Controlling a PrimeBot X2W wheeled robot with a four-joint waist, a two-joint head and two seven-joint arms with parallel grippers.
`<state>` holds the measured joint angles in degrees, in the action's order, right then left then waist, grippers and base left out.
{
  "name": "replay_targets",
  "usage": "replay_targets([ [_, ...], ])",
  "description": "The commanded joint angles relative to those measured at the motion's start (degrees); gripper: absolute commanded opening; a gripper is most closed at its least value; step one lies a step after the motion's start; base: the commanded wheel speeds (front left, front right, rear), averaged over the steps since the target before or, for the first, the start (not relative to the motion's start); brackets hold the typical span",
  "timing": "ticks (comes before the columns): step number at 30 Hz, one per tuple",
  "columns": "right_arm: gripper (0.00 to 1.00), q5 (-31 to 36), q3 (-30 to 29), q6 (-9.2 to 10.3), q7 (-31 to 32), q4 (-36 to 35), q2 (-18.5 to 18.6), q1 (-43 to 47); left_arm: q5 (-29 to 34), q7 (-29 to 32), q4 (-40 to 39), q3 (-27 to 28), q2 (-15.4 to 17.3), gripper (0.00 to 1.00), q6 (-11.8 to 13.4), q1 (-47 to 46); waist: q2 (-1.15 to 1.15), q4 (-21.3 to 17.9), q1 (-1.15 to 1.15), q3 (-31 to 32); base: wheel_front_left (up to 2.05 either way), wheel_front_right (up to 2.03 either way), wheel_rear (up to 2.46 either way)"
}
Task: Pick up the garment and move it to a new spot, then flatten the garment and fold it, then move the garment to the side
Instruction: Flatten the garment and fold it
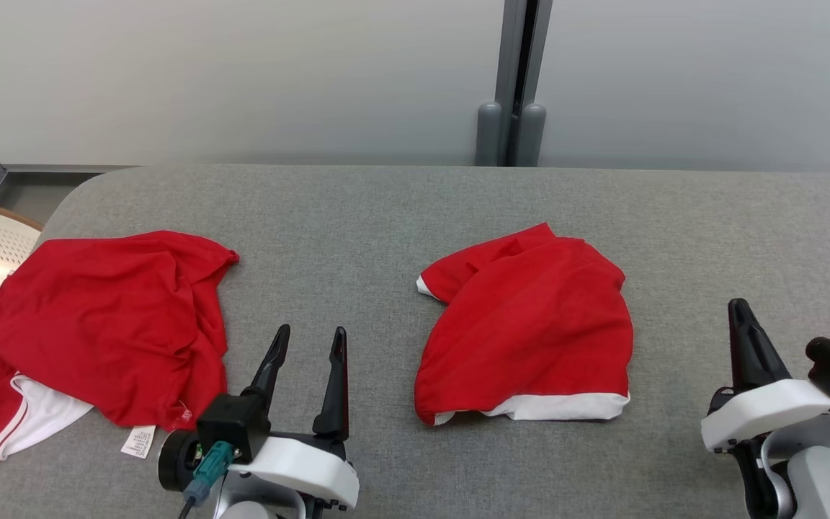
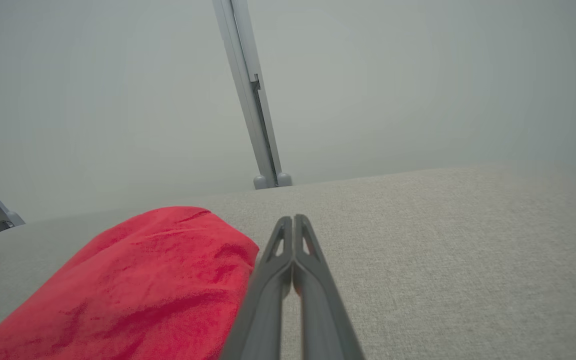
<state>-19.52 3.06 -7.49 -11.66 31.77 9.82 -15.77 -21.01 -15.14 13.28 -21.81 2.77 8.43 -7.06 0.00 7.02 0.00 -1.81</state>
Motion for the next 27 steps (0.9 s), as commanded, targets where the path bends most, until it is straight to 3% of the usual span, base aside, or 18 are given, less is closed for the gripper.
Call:
replay_targets([
  [1,0.00,0.69,1.06,0.00,-0.89,-2.37,0.18,1.62,0.36,-0.01,-0.07,0.40,0.23,1.00,-0.20,0.90,0.00,-0.58,0.00,0.61,0.00,0.00,0.00],
  [8,0.00,5.53,4.76,0.01,-1.92,-12.49,1.00,8.96,-1.11,-0.01,-1.11,2.65,0.24,1.00,-0.90,3.13,0.00,-1.51,0.00,2.26,0.00,0.00,0.00],
  [9,0.21,6.44,4.91,0.01,-2.00,-14.10,0.87,10.02,-0.06,-0.01,-1.05,3.14,0.24,1.00,-1.03,3.52,0.00,-1.56,0.00,2.48,0.00,0.00,0.00],
  [10,0.86,7.31,5.08,0.01,-2.12,-15.58,0.74,11.05,0.32,-0.01,-0.89,3.65,0.24,1.00,-1.24,3.97,0.00,-1.59,0.00,2.70,0.00,0.00,0.00],
  [11,1.00,7.81,4.91,0.01,-2.14,-16.68,0.26,12.33,0.66,-0.01,-1.03,4.22,0.24,1.00,-1.25,4.44,0.00,-1.59,0.00,2.89,0.00,0.00,0.00],
  [20,1.00,10.27,3.70,0.01,-0.94,-20.06,-2.72,17.66,2.01,-0.01,-1.73,6.64,0.22,1.00,-2.47,6.93,0.00,-0.81,0.00,3.43,0.00,0.00,0.00],
  [27,1.00,9.58,0.65,0.01,1.67,-18.99,-4.29,16.47,2.87,-0.01,-2.37,5.68,0.22,1.00,-3.22,5.66,0.00,0.07,0.00,2.27,0.00,0.00,0.00],
])
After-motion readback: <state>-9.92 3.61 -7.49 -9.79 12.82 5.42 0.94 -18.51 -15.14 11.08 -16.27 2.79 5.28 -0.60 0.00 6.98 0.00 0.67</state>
